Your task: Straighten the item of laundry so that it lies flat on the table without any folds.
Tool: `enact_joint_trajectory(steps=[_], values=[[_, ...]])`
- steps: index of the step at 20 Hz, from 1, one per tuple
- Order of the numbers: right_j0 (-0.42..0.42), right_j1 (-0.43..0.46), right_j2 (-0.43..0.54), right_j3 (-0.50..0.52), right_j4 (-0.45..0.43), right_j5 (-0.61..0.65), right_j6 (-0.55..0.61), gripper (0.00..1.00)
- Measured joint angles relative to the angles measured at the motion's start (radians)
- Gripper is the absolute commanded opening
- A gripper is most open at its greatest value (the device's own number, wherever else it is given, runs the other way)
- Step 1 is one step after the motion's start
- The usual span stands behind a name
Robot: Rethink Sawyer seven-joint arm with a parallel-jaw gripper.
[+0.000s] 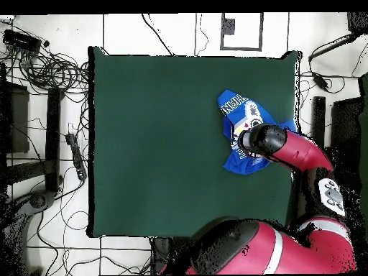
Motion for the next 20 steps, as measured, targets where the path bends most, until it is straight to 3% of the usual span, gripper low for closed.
enact_joint_trajectory(steps=[20], values=[[-0.009, -0.007, 0.006, 0.016, 0.002, -0.027, 0.000, 0.00]])
